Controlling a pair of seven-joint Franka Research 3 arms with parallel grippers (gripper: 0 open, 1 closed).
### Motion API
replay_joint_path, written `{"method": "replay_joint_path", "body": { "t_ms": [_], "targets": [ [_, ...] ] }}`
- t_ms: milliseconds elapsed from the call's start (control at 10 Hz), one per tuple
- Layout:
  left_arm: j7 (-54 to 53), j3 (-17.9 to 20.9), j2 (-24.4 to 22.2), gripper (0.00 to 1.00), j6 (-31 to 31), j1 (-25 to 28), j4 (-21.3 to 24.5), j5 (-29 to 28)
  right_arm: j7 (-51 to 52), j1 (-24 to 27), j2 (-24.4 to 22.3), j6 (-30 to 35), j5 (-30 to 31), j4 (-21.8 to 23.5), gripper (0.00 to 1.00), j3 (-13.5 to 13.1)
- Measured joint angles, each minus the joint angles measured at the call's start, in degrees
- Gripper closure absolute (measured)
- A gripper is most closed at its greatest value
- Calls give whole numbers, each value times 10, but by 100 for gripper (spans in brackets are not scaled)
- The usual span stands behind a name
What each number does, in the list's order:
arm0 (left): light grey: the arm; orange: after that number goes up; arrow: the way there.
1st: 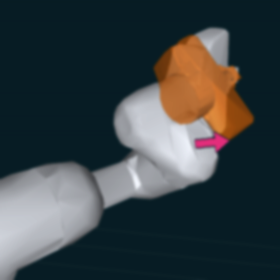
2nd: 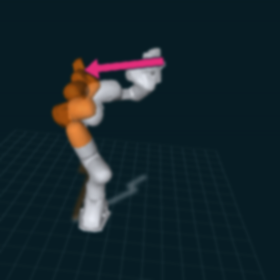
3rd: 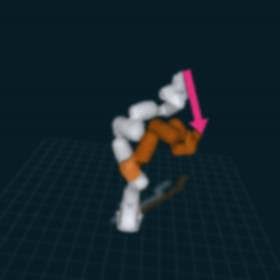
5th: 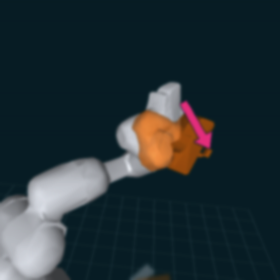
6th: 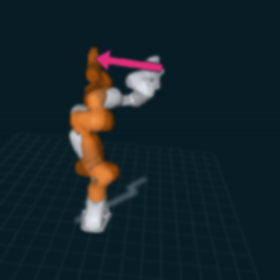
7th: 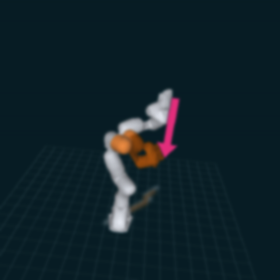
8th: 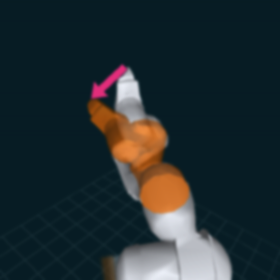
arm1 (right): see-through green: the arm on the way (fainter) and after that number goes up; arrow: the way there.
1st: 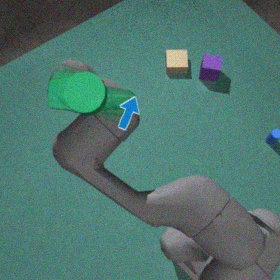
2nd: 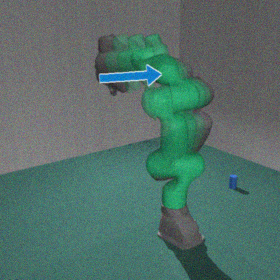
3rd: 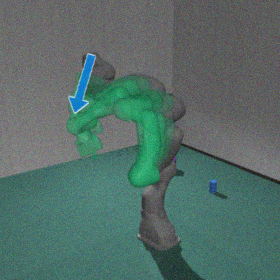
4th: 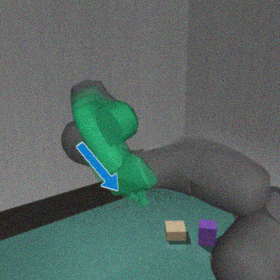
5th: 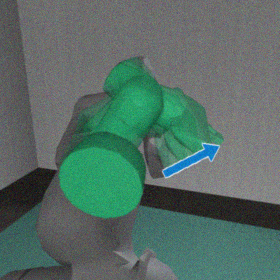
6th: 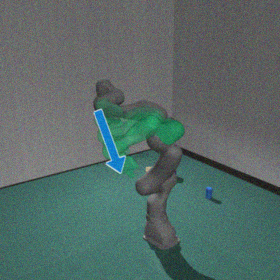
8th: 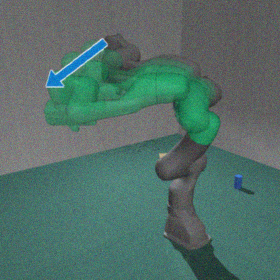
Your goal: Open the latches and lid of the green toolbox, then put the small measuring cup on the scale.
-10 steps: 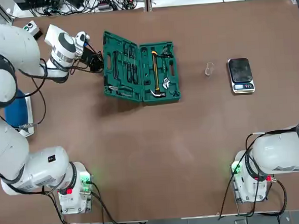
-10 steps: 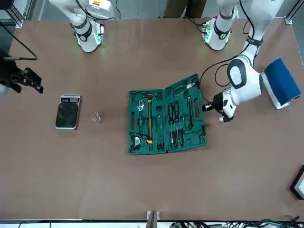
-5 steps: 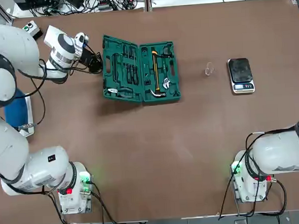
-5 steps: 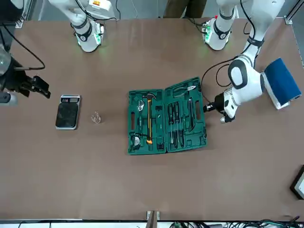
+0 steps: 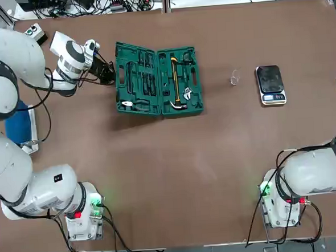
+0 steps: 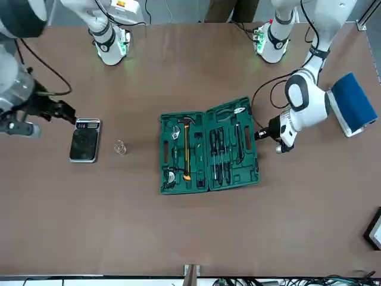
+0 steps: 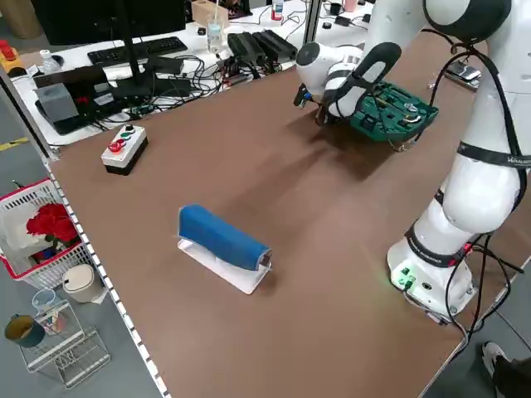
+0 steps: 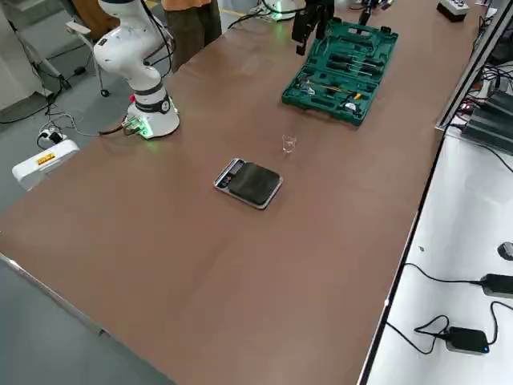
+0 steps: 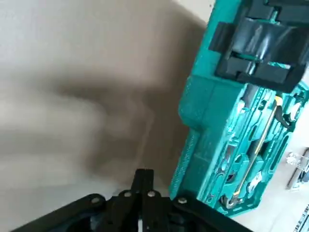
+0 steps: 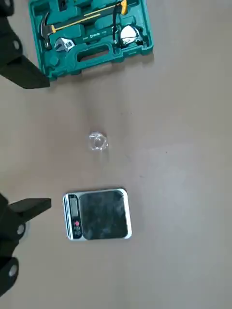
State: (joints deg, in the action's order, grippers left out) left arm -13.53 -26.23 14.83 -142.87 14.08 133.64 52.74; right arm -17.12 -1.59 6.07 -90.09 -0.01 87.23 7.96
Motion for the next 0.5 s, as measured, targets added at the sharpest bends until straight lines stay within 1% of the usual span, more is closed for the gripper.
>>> {"method": "replay_joint_path", "body": {
  "t_ms": [200,500],
  "targets": [
    [0,1,13,99,-21,0,4,0,-12,-20,-11,-71,0,80,0,8],
    [-1,0,26,99,-36,0,5,-2,-14,-33,-16,-175,0,193,0,14]
  ]
}}
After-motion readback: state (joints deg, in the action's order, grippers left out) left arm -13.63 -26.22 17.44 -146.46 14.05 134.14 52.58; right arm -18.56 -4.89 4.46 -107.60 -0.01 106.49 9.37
